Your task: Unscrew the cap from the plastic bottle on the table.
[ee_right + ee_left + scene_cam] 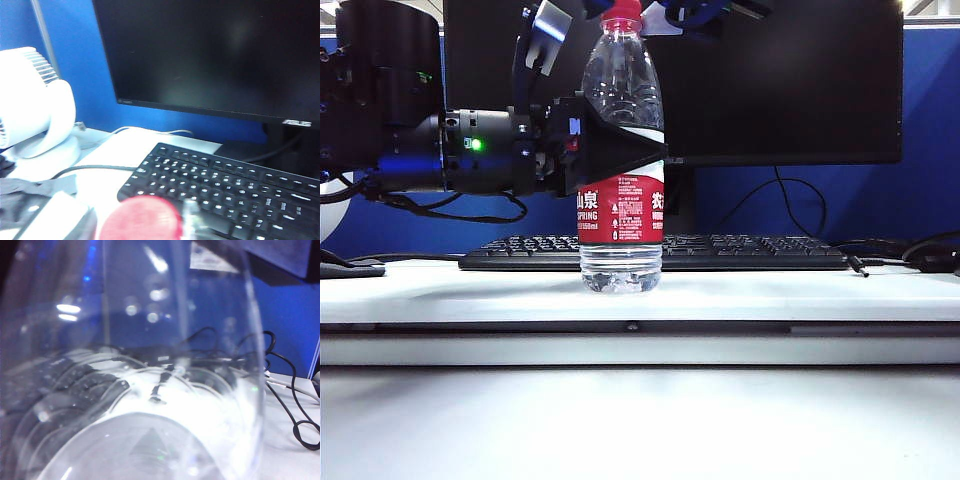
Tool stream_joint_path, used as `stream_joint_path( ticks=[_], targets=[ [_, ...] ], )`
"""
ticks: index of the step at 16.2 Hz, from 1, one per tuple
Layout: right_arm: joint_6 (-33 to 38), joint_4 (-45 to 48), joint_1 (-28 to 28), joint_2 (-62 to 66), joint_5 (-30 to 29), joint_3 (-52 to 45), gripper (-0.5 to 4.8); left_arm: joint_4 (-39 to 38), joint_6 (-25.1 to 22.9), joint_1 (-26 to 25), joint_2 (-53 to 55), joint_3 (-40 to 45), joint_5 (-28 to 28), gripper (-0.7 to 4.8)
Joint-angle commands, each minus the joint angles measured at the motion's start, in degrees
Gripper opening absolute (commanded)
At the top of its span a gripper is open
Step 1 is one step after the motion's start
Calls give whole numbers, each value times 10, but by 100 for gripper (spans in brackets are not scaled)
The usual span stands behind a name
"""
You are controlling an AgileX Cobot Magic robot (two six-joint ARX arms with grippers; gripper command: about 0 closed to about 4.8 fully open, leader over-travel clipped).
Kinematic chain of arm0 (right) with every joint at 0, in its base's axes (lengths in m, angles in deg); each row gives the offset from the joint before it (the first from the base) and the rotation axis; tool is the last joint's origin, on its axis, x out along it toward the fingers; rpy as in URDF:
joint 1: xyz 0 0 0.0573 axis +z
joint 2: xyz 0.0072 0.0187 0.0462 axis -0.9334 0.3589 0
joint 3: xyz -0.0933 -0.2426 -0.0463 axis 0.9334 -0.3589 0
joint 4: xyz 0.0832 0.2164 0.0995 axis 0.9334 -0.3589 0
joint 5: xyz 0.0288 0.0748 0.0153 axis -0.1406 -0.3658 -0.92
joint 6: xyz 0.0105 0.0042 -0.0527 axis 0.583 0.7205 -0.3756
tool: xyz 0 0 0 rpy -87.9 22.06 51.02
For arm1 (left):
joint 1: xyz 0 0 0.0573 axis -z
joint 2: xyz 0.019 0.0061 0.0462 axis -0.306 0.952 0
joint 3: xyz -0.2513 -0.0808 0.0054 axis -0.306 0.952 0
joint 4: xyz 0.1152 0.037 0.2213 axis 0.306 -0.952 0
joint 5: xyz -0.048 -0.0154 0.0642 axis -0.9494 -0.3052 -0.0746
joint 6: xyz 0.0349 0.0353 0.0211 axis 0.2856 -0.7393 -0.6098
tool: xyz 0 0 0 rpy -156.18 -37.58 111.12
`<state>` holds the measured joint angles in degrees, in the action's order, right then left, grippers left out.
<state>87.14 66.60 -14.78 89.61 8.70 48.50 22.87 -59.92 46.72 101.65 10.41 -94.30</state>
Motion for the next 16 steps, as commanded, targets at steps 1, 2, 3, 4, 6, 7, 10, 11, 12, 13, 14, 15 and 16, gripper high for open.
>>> stream_joint_path(
  ticks=[1, 2, 3, 4, 6, 7, 10, 11, 12, 13, 14, 15, 16],
  targets=[
    [0, 13, 1, -2, -3, 2, 198, -9, -3, 1, -2, -2, -5, 268],
    [0, 13, 1, -2, -3, 2, 198, -9, -4, 1, -2, -2, -5, 268],
    [0, 12, 1, -2, -4, 2, 157, -9, -4, 1, -2, -2, -5, 268],
    [-2, 11, 1, -2, -9, 2, 90, -9, -4, 1, -2, -2, -5, 268],
    [-3, 4, 1, -2, -12, 2, 52, -9, -4, 1, -2, -2, -7, 268],
    [-3, -5, 1, -3, -17, 2, 52, -9, -5, 1, -2, -2, -7, 268],
    [-4, -30, 0, -10, -47, 2, 52, -19, -16, 1, -2, -2, -7, 268],
    [-4, -37, 0, -12, -63, 2, 52, -19, -17, 1, -2, -2, -7, 268],
    [-4, -48, -3, -14, -88, 2, 52, -22, -17, 1, -2, -2, -7, 268],
    [-4, -64, -9, -17, -126, 2, 52, -23, -17, 1, -2, -2, -7, 268],
    [-4, -74, -15, -20, -144, 2, 52, -23, -17, 1, -2, -2, -7, 268],
    [-5, -80, -19, -21, -158, 2, 52, -23, -17, 1, -2, -2, -7, 268],
    [-5, -91, -30, -24, -184, 2, 52, -23, -17, 1, -2, -2, -8, 268]
  ],
)
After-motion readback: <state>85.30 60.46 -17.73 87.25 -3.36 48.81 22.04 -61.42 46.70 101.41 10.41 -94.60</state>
